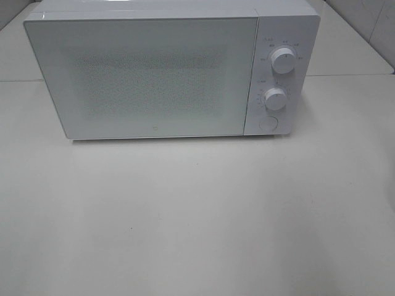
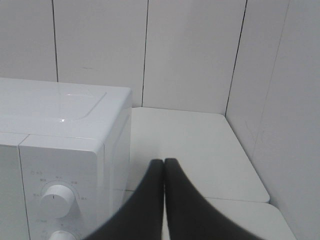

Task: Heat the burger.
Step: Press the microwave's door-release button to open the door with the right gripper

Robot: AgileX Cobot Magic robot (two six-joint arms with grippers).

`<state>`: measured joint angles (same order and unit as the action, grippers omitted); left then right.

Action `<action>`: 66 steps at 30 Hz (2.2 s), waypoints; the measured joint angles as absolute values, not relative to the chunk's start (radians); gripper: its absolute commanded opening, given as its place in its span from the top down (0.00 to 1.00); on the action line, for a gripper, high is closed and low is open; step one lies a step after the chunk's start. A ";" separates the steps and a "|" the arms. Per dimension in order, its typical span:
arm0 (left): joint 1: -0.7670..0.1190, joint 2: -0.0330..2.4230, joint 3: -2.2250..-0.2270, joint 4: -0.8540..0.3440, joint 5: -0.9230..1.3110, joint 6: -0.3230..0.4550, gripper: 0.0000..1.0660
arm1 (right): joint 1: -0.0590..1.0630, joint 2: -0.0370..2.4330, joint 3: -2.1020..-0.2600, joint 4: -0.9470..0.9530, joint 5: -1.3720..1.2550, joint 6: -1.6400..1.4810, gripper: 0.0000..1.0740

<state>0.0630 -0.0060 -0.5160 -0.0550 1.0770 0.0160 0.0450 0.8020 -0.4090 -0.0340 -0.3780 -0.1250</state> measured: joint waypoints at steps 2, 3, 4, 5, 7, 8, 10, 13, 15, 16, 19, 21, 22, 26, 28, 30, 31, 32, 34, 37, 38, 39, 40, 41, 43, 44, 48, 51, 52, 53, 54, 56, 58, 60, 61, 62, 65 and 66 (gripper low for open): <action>0.063 -0.006 -0.516 -0.055 1.077 0.016 0.06 | 0.045 0.858 -0.361 -0.034 -0.484 -0.100 1.00; 0.063 -0.006 -0.516 -0.055 1.077 0.016 0.06 | 0.045 0.858 -0.361 -0.034 -0.484 -0.100 1.00; 0.063 -0.006 -0.516 -0.055 1.077 0.016 0.06 | 0.045 0.876 -0.351 -0.034 -0.506 -0.092 1.00; 0.063 -0.006 -0.516 -0.055 1.077 0.016 0.06 | 0.045 0.876 -0.351 -0.034 -0.506 -0.092 1.00; 0.063 -0.006 -0.516 -0.055 1.077 0.016 0.06 | 0.045 0.947 -0.304 -0.034 -0.573 -0.073 1.00; 0.063 -0.006 -0.516 -0.055 1.077 0.016 0.06 | 0.045 0.947 -0.304 -0.034 -0.573 -0.073 1.00; 0.063 -0.006 -0.516 -0.055 1.077 0.016 0.06 | 0.045 1.011 -0.274 -0.034 -0.627 -0.072 1.00; 0.063 -0.006 -0.516 -0.055 1.077 0.016 0.06 | 0.045 1.095 -0.238 -0.034 -0.741 -0.072 1.00; 0.063 -0.006 -0.516 -0.055 1.077 0.016 0.06 | 0.045 1.125 -0.226 -0.034 -0.786 -0.069 1.00; 0.063 -0.006 -0.516 -0.055 1.077 0.016 0.06 | 0.045 1.181 -0.212 -0.035 -0.857 -0.052 1.00; 0.063 -0.006 -0.516 -0.055 1.077 0.016 0.06 | 0.045 1.270 -0.209 -0.043 -0.949 -0.014 1.00; 0.063 -0.006 -0.516 -0.055 1.077 0.016 0.06 | 0.045 1.301 -0.208 -0.046 -0.976 0.006 1.00; 0.063 -0.006 -0.516 -0.055 1.077 0.016 0.06 | 0.045 1.355 -0.209 -0.054 -1.011 0.043 1.00; 0.063 -0.006 -0.516 -0.055 1.077 0.016 0.06 | 0.045 1.418 -0.209 -0.056 -1.052 0.108 1.00; 0.063 -0.006 -0.516 -0.055 1.077 0.016 0.06 | 0.045 1.453 -0.209 -0.056 -1.070 0.169 1.00; 0.063 -0.006 -0.516 -0.055 1.077 0.016 0.06 | 0.048 1.506 -0.209 -0.055 -1.078 0.313 1.00; 0.063 -0.006 -0.516 -0.055 1.077 0.016 0.06 | 0.048 1.506 -0.209 -0.055 -1.078 0.313 1.00; 0.063 -0.006 -0.516 -0.055 1.077 0.016 0.06 | 0.058 1.521 -0.210 -0.051 -1.078 0.366 1.00; 0.063 -0.006 -0.516 -0.055 1.077 0.016 0.06 | 0.085 1.559 -0.210 -0.037 -1.079 0.505 1.00; 0.063 -0.006 -0.516 -0.055 1.077 0.016 0.06 | 0.143 1.620 -0.211 0.000 -1.105 0.683 1.00; 0.063 -0.006 -0.516 -0.055 1.077 0.016 0.06 | 0.189 1.659 -0.212 0.028 -1.125 0.780 1.00; 0.063 -0.006 -0.516 -0.055 1.077 0.016 0.06 | 0.189 1.659 -0.212 0.028 -1.125 0.780 1.00; 0.063 -0.006 -0.516 -0.055 1.077 0.016 0.06 | 0.212 1.677 -0.212 0.041 -1.131 0.827 1.00; 0.063 -0.006 -0.516 -0.055 1.077 0.016 0.06 | 0.249 1.703 -0.212 0.060 -1.137 0.896 1.00; 0.063 -0.006 -0.516 -0.055 1.077 0.016 0.06 | 0.268 1.714 -0.212 0.071 -1.137 0.925 1.00; 0.063 -0.006 -0.516 -0.055 1.077 0.016 0.06 | 0.298 1.725 -0.215 0.091 -1.137 0.959 1.00; 0.063 -0.006 -0.516 -0.055 1.077 0.016 0.06 | 0.339 1.728 -0.233 0.122 -1.134 0.977 0.99; 0.063 -0.006 -0.516 -0.055 1.077 0.016 0.06 | 0.369 1.728 -0.266 0.147 -1.114 0.996 0.99; 0.063 -0.006 -0.516 -0.055 1.077 0.016 0.06 | 0.377 1.729 -0.288 0.158 -1.092 1.010 1.00; 0.063 -0.006 -0.516 -0.055 1.077 0.016 0.06 | 0.377 1.729 -0.288 0.158 -1.092 1.010 1.00; 0.063 -0.006 -0.516 -0.055 1.077 0.016 0.06 | 0.382 1.731 -0.310 0.174 -1.059 1.028 1.00; 0.063 -0.006 -0.516 -0.055 1.077 0.016 0.06 | 0.383 1.735 -0.321 0.183 -1.041 1.038 1.00; 0.063 -0.006 -0.516 -0.055 1.077 0.016 0.06 | 0.383 1.752 -0.346 0.206 -1.023 1.056 1.00; 0.063 -0.006 -0.516 -0.055 1.076 0.016 0.06 | 0.383 1.780 -0.370 0.221 -1.017 1.085 1.00; 0.063 -0.006 -0.516 -0.055 1.076 0.016 0.06 | 0.383 1.813 -0.394 0.224 -1.014 1.125 1.00; 0.063 -0.006 -0.516 -0.055 1.076 0.016 0.06 | 0.383 1.832 -0.407 0.224 -1.013 1.150 1.00; 0.063 -0.006 -0.516 -0.055 1.076 0.016 0.06 | 0.383 1.887 -0.442 0.226 -1.012 1.212 1.00; 0.063 -0.006 -0.516 -0.055 1.076 0.016 0.06 | 0.383 1.887 -0.442 0.226 -1.012 1.212 1.00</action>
<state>0.0630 -0.0060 -0.5160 -0.0550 1.0760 0.0160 0.3830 1.8870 -0.4420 0.2260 -1.0120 1.2120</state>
